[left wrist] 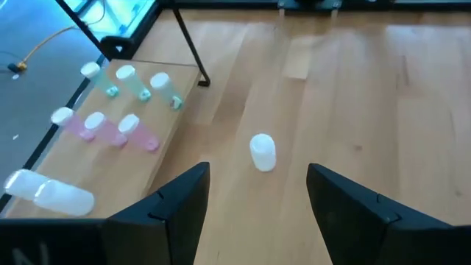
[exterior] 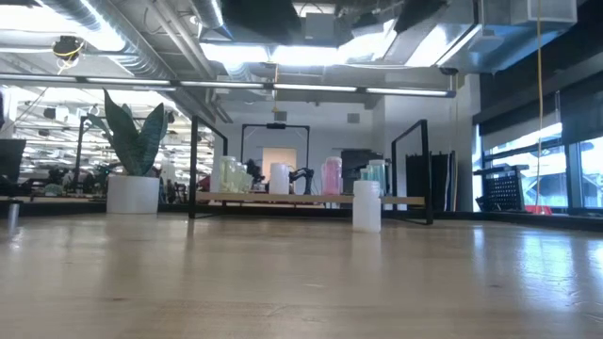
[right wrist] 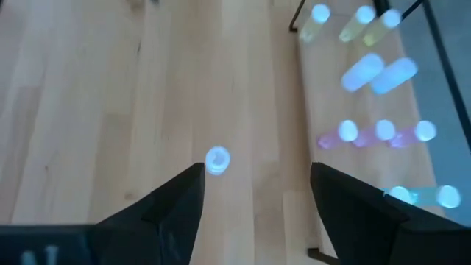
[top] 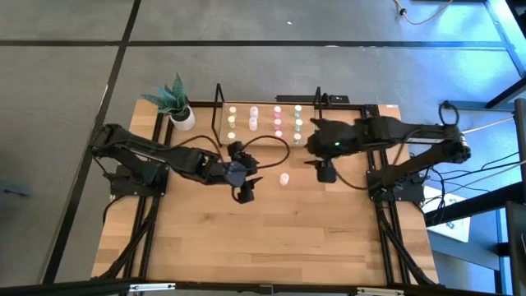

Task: Pick and place medicine bottles onto shelf by color
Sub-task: Put the white bottle on the shelf aligned with other white pill bottles

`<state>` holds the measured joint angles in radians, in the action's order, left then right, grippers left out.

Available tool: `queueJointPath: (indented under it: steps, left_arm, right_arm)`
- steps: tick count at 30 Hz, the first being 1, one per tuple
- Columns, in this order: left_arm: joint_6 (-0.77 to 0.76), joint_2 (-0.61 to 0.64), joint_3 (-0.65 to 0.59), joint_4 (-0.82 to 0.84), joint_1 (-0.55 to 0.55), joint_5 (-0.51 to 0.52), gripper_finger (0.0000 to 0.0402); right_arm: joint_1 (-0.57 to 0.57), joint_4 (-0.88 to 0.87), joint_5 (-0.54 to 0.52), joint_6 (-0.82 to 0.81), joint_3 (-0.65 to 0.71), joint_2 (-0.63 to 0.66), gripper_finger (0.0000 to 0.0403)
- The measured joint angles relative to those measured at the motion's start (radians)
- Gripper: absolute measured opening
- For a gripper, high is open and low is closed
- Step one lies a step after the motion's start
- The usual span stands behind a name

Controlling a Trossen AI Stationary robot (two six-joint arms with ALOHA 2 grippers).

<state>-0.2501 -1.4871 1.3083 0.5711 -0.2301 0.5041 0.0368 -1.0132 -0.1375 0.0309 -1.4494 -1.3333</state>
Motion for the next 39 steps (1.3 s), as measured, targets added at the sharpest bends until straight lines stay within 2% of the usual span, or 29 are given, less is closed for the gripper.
queueJointPath:
  steps: [9,14,23,32,39]
  left_arm:
    - [0.125,-0.176,0.000,-0.215,0.053,-0.152,0.0221]
    - [0.129,-0.257,0.000,-0.273,0.091,-0.239,0.0221]
    - [0.130,-0.329,0.000,-0.280,0.146,-0.289,0.0221]
    - [0.181,-0.357,0.000,-0.304,0.173,-0.294,0.0221]
    - [0.214,-0.377,0.000,-0.352,0.173,-0.375,0.0221]
  right_arm:
    - [0.000,-0.001,0.000,0.003,0.000,0.088,0.0248]
    - [0.000,-0.012,0.008,-0.001,0.000,0.100,0.0248]
    - [0.000,-0.018,0.007,-0.026,0.001,0.101,0.0248]
    - [0.000,0.002,0.007,-0.025,0.001,0.101,0.0248]
    - [0.000,0.009,0.008,-0.026,0.001,0.101,0.0248]
